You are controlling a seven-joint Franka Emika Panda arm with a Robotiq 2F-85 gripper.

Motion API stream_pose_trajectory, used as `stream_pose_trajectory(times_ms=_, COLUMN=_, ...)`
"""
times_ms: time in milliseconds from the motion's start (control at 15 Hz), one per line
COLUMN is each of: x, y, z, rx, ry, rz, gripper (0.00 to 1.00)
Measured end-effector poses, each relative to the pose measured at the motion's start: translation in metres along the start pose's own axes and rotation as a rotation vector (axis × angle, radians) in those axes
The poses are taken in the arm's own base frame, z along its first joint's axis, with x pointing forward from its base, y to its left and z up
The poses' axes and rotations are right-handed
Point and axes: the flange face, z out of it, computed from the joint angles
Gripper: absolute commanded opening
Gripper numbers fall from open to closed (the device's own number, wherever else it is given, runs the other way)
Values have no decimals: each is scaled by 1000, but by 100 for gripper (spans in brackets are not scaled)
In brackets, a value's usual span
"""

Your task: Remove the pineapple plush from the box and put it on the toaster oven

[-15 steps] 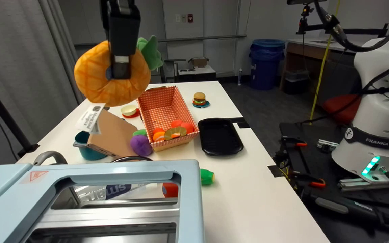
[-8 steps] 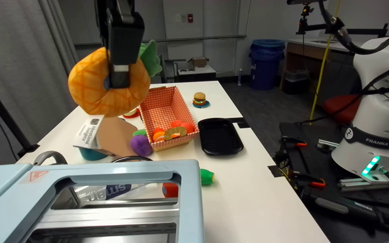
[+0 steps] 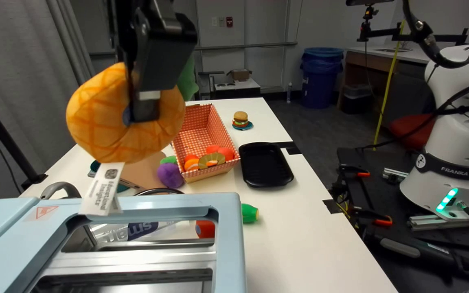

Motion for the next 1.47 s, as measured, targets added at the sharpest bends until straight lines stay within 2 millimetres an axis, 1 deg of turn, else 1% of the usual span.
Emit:
stream_pose_trajectory(times_ms=133, x=2, y=-16, z=-6, rx=-6, ry=1, rz=-27, gripper=5)
stream_pose_trajectory(times_ms=200, x=2, y=-22, z=-8, rx=-8, ry=-2, rz=-37, gripper=46)
stream_pose_trajectory(times_ms=267, x=2, y=-26, z=-9, rx=-8, ry=-9, rz=-44, gripper=47)
stream_pose_trajectory(times_ms=400, x=0, y=-30, z=-10, rx=-8, ry=-25, rz=-51, gripper=60)
stream_pose_trajectory(times_ms=467, x=-1, y=-30, z=-10, rx=-8, ry=-33, rz=-50, gripper=69)
stream_pose_trajectory(times_ms=600, x=-2, y=-28, z=-9, rx=-10, ry=-46, rz=-47, gripper=85)
stream_pose_trajectory(times_ms=733, x=-3, y=-24, z=-8, rx=-12, ry=-55, rz=-40, gripper=98)
stream_pose_trajectory(times_ms=800, x=-3, y=-22, z=-8, rx=-14, ry=-59, rz=-36, gripper=100)
stream_pose_trajectory(times_ms=1333, x=-7, y=5, z=0, rx=-26, ry=-77, rz=7, gripper=100)
stream_pose_trajectory(times_ms=1467, x=-8, y=7, z=0, rx=-27, ry=-80, rz=12, gripper=100)
